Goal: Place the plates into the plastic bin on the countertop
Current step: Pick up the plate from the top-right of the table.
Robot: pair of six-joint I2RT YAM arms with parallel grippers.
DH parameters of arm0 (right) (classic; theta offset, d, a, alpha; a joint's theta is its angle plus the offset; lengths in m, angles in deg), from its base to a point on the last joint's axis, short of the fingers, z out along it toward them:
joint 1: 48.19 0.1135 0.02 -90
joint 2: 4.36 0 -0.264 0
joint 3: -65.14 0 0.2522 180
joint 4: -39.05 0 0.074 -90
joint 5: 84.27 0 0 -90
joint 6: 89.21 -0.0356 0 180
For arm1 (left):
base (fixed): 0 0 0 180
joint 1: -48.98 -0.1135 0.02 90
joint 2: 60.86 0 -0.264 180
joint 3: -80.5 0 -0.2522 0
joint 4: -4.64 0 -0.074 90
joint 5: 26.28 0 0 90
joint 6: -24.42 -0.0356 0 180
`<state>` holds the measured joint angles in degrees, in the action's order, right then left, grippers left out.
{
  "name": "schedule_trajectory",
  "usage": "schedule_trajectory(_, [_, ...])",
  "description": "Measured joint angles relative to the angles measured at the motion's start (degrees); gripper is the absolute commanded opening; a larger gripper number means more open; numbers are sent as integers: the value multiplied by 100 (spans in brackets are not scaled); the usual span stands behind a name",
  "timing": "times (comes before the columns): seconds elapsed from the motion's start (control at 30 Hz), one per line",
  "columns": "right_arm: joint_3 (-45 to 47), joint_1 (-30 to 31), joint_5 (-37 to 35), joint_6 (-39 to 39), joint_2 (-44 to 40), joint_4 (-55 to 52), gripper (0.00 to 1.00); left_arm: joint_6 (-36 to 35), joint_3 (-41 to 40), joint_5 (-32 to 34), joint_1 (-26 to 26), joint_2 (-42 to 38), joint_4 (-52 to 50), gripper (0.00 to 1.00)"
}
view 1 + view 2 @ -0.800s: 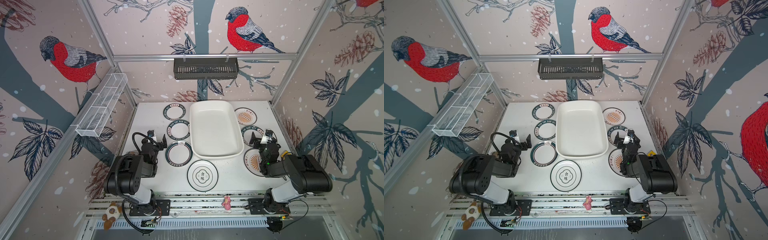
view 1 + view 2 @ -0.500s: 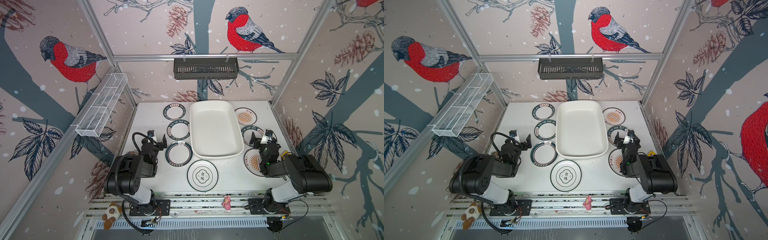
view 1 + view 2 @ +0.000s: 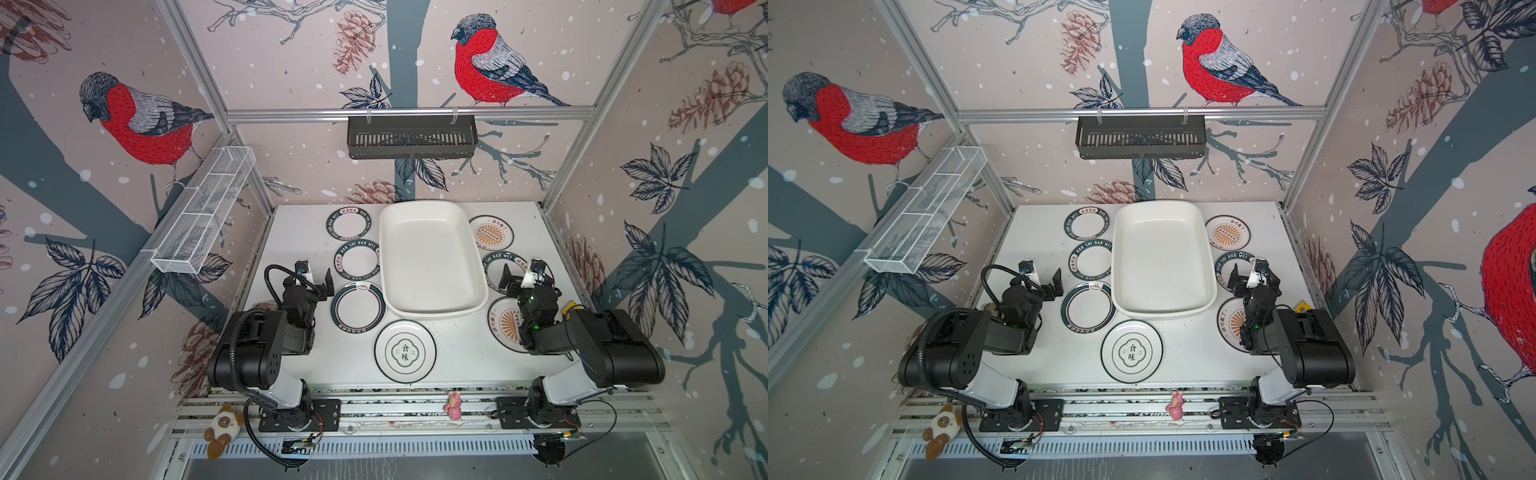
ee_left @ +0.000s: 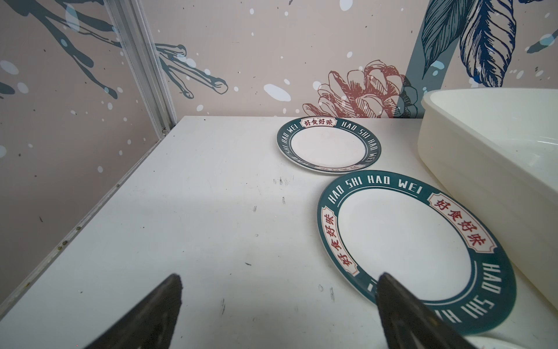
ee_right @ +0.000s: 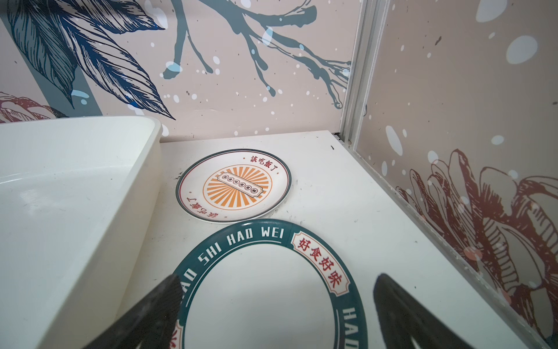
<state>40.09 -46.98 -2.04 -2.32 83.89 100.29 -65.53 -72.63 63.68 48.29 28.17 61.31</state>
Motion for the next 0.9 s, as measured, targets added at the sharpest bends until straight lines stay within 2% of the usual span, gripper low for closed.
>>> schedule_trajectory(0.47, [-2, -50, 44, -15, 0, 0, 100, -2, 0, 0, 0, 0, 0, 99])
schedule_trajectory(0.6, [-13, 81, -286, -83, -57, -35, 100, -9, 144, -2, 0, -125, -216, 97])
schedule_trajectory(0.7, [-452, 162, -844, -179, -339, -763, 100, -9, 387, -31, 0, -446, -516, 97])
schedule_trajectory(0.9, [-2251, 442, -1556, -387, -452, -3025, 100, -195, 1016, -295, 35, -990, -1644, 98])
